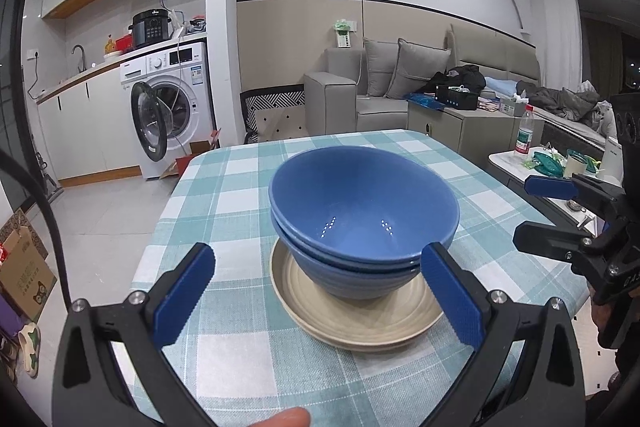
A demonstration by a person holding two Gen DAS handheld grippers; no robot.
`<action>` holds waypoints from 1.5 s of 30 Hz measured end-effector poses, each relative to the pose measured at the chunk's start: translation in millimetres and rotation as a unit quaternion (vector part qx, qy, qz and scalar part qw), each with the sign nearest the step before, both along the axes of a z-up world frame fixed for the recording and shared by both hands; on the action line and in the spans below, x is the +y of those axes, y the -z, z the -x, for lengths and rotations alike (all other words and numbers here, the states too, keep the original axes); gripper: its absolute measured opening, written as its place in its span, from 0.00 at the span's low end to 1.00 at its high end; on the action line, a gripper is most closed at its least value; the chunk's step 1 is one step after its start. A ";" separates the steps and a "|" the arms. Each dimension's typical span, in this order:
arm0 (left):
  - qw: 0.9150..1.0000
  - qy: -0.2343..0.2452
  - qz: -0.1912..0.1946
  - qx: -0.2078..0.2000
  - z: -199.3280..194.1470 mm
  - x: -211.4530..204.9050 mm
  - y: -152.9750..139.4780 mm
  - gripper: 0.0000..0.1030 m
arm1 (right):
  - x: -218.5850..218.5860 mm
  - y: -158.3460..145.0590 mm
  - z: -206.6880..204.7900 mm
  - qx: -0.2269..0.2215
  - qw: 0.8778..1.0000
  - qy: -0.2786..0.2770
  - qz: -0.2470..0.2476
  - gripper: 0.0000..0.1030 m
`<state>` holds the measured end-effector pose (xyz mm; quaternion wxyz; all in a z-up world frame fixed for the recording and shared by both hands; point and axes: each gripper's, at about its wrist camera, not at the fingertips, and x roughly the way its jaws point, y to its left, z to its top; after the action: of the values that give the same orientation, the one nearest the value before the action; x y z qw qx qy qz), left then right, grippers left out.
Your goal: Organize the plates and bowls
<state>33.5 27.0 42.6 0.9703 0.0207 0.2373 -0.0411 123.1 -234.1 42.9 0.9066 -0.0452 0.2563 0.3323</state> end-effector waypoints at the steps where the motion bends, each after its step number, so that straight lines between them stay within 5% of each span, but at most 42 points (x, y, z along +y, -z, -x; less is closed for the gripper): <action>1: 1.000 -0.003 -0.001 -0.001 1.5 0.5 1.2 1.00 | 0.1 1.0 0.3 -0.001 1.000 -0.001 0.002 0.99; 45: 0.999 -0.030 0.010 -0.014 32.2 8.2 41.0 1.00 | -7.9 38.4 40.0 -0.035 0.999 -0.013 -0.029 0.99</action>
<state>1.2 35.2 1.6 0.9744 0.0047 0.2243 -0.0136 83.1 -241.9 4.5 0.9118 -0.0338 0.2137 0.3491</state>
